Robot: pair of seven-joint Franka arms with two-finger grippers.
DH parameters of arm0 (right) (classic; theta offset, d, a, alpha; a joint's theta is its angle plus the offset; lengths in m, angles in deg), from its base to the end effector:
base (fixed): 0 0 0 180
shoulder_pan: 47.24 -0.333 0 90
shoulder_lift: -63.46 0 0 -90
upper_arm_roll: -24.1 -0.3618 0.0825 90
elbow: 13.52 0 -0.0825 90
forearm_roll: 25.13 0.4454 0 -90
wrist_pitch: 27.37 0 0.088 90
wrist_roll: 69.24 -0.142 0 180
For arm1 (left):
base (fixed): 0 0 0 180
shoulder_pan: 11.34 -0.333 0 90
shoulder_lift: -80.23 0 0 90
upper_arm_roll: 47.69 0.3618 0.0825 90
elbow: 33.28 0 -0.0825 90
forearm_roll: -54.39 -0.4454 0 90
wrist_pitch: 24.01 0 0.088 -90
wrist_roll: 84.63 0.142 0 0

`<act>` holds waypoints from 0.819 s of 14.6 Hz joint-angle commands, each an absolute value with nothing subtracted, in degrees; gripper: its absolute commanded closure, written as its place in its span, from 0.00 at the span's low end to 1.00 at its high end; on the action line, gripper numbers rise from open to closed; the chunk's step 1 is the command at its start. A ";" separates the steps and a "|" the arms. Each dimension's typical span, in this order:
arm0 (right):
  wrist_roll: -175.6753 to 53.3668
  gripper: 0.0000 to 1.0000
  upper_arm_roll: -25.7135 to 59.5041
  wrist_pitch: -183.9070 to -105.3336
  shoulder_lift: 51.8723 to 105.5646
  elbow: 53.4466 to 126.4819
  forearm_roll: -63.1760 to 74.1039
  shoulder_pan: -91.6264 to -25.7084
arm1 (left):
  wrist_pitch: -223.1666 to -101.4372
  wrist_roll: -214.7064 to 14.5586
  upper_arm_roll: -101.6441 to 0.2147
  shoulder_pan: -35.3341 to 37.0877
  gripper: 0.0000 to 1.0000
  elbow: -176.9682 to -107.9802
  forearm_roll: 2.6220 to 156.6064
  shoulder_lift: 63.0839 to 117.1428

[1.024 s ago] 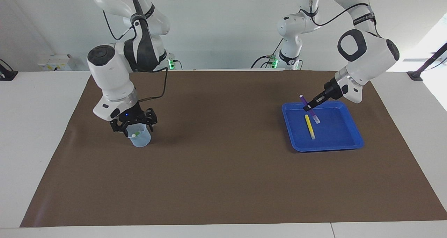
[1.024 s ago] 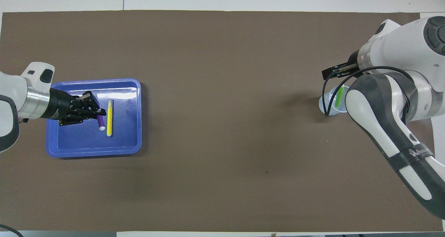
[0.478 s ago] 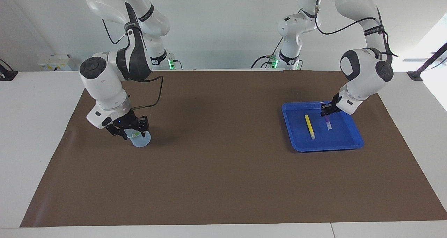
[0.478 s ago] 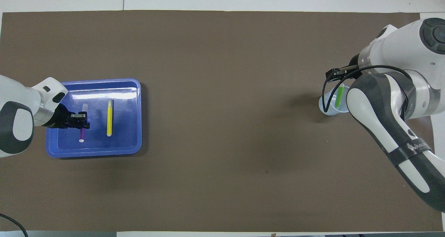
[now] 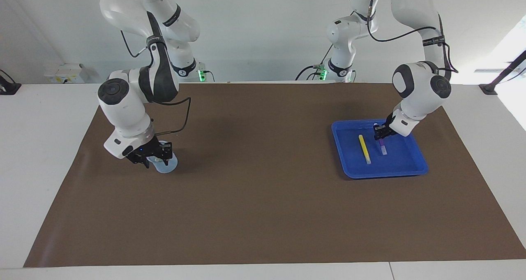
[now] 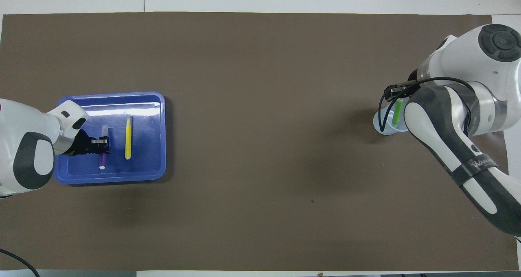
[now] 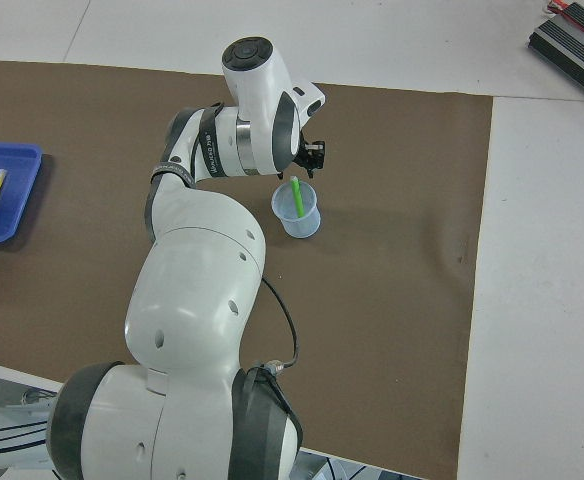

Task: Right arm passes pens to left for tray arrangement
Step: 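Place the purple pen in the blue tray with the left gripper, then grasp the green pen and carry it toward the left gripper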

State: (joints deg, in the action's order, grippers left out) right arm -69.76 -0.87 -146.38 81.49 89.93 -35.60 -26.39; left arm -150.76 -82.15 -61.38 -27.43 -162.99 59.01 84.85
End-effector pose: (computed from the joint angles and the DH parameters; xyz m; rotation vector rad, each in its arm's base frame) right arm 0.6953 0.0181 0.3619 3.1061 0.2091 -0.0132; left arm 0.5561 0.0179 0.2839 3.0486 0.0771 -0.1938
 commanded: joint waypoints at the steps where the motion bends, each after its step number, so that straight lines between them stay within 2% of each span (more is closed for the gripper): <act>1: -70.12 0.37 -1.92 -144.36 81.57 89.48 -36.99 -25.36 | -153.38 -81.99 -61.57 -27.69 1.00 -165.11 57.91 84.36; 4: -68.98 0.37 -1.92 -143.57 81.48 89.22 -36.99 -25.36 | -153.38 -81.82 -61.57 -27.78 1.00 -165.29 57.91 84.36; 5: -68.98 0.38 -1.92 -143.57 81.48 89.31 -36.99 -25.36 | -153.47 -81.64 -61.57 -27.78 0.66 -165.29 57.91 84.45; 6: -68.98 0.39 -1.92 -143.57 81.48 89.31 -36.99 -25.36 | -153.47 -81.64 -61.57 -27.86 0.13 -165.29 57.91 84.53; 7: -68.98 0.46 -1.92 -143.30 81.48 89.31 -36.90 -25.36 | -153.47 -81.73 -61.57 -27.95 0.00 -165.29 57.91 84.54; 11: -69.06 0.75 -1.92 -141.90 81.57 88.60 -36.29 -25.44 | -153.56 -81.91 -61.57 -28.04 0.00 -165.29 57.91 84.54; 12: -69.06 0.86 -2.01 -141.81 81.57 88.60 -36.20 -25.36 | -153.64 -81.99 -61.57 -28.04 0.00 -165.29 57.91 84.54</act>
